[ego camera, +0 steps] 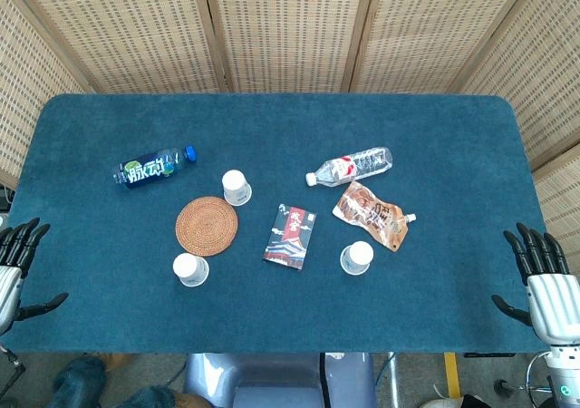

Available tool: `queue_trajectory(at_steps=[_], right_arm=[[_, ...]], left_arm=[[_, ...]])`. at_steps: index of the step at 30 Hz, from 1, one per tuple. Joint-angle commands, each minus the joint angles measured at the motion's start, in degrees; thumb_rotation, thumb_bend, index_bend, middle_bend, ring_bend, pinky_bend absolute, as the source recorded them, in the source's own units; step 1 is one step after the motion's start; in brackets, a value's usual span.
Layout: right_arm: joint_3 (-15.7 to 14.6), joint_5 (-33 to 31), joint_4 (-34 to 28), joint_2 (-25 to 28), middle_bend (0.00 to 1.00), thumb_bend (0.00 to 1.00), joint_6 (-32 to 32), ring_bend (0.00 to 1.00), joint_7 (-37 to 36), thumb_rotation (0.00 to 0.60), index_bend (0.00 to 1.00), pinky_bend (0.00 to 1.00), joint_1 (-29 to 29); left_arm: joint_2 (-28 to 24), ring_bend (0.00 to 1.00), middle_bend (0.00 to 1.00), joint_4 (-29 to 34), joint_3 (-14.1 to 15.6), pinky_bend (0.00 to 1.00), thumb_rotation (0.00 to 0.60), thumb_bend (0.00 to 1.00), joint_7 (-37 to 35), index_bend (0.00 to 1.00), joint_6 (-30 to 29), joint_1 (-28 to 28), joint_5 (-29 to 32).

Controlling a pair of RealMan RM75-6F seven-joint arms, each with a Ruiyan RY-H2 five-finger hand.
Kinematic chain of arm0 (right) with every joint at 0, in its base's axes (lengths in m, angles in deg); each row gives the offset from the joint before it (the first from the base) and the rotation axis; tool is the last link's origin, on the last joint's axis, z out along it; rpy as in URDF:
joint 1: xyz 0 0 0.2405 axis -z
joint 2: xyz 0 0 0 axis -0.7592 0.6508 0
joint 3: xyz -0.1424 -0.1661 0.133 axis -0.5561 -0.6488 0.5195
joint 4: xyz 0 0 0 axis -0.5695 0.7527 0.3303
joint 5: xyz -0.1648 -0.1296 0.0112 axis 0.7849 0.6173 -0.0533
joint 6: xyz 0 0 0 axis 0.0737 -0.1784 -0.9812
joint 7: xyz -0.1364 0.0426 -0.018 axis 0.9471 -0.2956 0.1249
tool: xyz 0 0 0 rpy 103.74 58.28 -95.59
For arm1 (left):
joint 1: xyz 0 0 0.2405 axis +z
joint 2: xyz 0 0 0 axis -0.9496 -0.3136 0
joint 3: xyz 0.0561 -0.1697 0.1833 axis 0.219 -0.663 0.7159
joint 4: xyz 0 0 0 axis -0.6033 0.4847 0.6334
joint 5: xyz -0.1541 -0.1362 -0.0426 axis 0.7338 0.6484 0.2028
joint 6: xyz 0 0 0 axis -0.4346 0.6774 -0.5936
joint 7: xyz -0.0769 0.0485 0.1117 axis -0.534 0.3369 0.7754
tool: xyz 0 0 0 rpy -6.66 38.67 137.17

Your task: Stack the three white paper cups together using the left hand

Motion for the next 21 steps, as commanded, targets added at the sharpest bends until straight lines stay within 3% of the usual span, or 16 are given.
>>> queue_trajectory(at_steps=[1,12,14,16,21], right_arm=[[0.00,-0.12,-0.13,0.28,0.00,0.00,0.04,0.00,-0.17,0.600,0.00,0.00,0.09],[0.23,-0.23,-1.09,1.22,0.00,0.00,-0.51,0.00,-0.93,0.600,0.00,0.00,0.43],[0.30,-0.75,-0.97,0.95,0.00,0.00,0.29,0.00,-0.30,0.600,0.00,0.00,0.17],[0.51,-1.31,-0.88,0.71,0.00,0.00,0.68,0.00,0.23,0.600,0.00,0.00,0.04],[0.74,-2.05,-0.74,0.56,0.00,0.00,1.10,0.00,0.40,0.600,0.00,0.00,-0.01]], left_arm=[[-0.11,0.00,0.00,0.30,0.16,0.00,0.600,0.00,0.03,0.00,-0.26,0.45,-0.60],[-0.85,0.00,0.00,2.65,0.81,0.00,0.600,0.00,1.94,0.00,3.12,-1.01,-3.66],[0.63,0.00,0.00,2.95,-0.01,0.00,0.600,0.00,8.20,0.00,10.45,-6.93,-7.87],[2.13,0.00,0.00,3.27,-1.64,0.00,0.600,0.00,11.44,0.00,18.00,-11.89,-6.92],[5.42,0.00,0.00,1.00,-3.15,0.02,0.600,0.00,12.32,0.00,27.86,-18.53,-5.39]])
